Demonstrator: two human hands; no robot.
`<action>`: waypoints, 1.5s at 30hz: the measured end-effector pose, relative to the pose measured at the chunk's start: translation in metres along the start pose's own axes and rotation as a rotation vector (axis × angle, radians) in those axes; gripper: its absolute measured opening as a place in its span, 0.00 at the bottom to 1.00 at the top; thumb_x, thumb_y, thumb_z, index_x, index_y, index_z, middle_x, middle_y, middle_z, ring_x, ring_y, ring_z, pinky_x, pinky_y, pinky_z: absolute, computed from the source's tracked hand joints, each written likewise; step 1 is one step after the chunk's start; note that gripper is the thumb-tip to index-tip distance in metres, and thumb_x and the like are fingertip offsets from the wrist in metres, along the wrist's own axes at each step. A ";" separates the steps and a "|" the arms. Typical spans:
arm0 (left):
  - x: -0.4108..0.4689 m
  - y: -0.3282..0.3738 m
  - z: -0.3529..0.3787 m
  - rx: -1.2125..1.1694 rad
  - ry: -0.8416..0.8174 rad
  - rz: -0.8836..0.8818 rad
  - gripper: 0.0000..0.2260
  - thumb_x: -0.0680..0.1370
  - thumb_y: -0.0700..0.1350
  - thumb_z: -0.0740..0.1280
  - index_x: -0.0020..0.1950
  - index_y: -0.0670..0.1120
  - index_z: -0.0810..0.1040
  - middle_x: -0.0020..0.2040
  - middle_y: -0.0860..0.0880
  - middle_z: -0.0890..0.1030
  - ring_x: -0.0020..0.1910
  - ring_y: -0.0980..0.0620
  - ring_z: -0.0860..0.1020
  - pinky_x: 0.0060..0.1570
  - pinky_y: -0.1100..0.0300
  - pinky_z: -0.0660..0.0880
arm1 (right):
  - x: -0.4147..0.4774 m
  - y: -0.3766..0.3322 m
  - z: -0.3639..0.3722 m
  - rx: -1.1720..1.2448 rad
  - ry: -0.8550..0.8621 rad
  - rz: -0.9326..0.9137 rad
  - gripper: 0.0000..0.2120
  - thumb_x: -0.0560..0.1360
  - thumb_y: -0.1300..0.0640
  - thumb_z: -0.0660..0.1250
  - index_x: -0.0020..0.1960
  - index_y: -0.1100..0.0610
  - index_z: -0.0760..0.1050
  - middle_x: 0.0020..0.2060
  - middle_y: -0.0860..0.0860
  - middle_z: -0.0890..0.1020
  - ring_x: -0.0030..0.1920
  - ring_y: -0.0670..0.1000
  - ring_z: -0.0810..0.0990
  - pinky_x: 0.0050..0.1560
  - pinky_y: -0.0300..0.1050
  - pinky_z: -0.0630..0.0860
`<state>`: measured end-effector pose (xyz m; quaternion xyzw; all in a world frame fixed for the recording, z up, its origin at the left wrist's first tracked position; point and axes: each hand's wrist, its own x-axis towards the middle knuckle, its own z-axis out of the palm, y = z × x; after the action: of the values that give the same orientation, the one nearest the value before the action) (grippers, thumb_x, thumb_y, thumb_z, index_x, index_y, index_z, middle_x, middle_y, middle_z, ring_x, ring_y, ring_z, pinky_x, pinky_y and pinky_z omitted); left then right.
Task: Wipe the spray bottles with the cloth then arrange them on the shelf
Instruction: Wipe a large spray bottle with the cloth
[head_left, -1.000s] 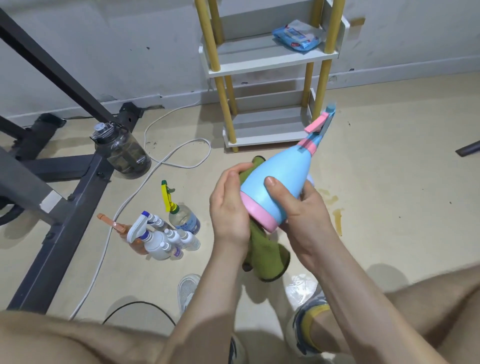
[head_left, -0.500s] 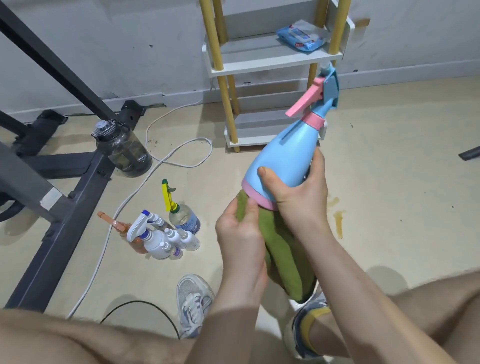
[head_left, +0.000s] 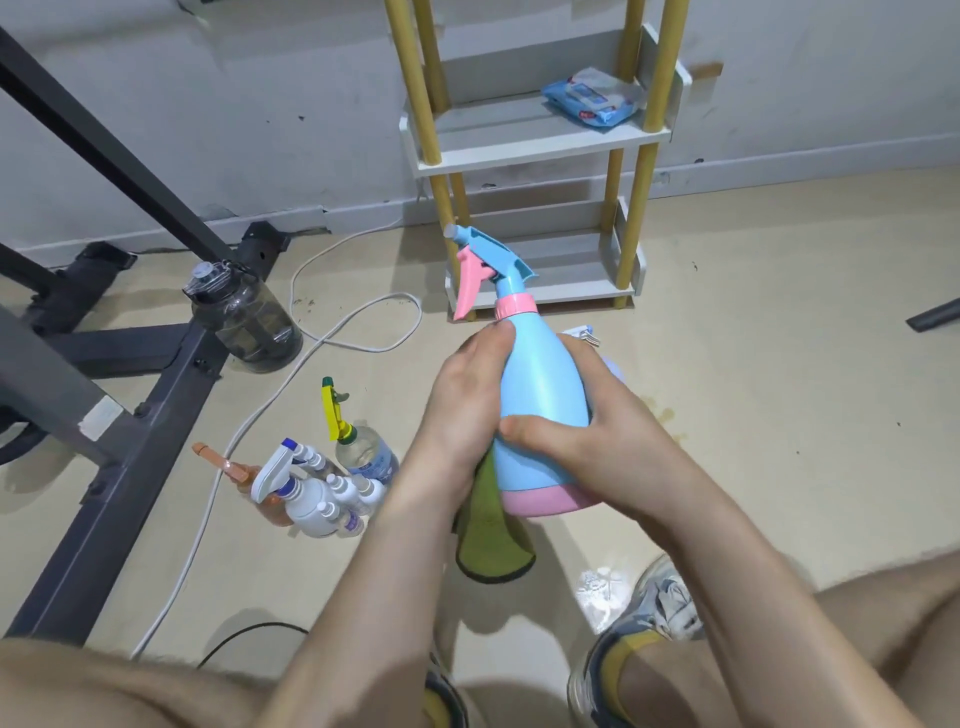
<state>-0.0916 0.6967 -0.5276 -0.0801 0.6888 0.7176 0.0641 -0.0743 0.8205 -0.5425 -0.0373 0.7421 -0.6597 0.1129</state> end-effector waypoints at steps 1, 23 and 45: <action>0.002 0.004 -0.004 -0.038 -0.031 -0.058 0.10 0.82 0.50 0.62 0.51 0.46 0.80 0.44 0.48 0.85 0.40 0.52 0.83 0.41 0.59 0.79 | 0.000 -0.002 0.001 0.007 -0.012 -0.013 0.30 0.63 0.49 0.72 0.64 0.40 0.70 0.46 0.35 0.79 0.49 0.43 0.82 0.51 0.50 0.82; 0.002 0.000 -0.017 -0.148 0.166 0.034 0.05 0.71 0.45 0.68 0.44 0.45 0.77 0.35 0.48 0.80 0.33 0.51 0.78 0.34 0.62 0.75 | 0.010 -0.001 0.003 0.419 0.048 0.187 0.12 0.81 0.53 0.63 0.50 0.58 0.82 0.43 0.55 0.87 0.40 0.51 0.84 0.40 0.44 0.79; 0.059 -0.015 -0.005 0.009 0.612 0.013 0.07 0.75 0.46 0.68 0.50 0.44 0.78 0.42 0.48 0.79 0.40 0.46 0.76 0.46 0.53 0.75 | -0.014 0.055 0.043 -0.845 0.244 -0.284 0.33 0.77 0.41 0.56 0.77 0.54 0.59 0.74 0.61 0.66 0.69 0.64 0.68 0.68 0.57 0.68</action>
<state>-0.1461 0.6910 -0.5545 -0.2881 0.6797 0.6575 -0.1506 -0.0466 0.7890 -0.5996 -0.1035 0.9413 -0.3079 -0.0921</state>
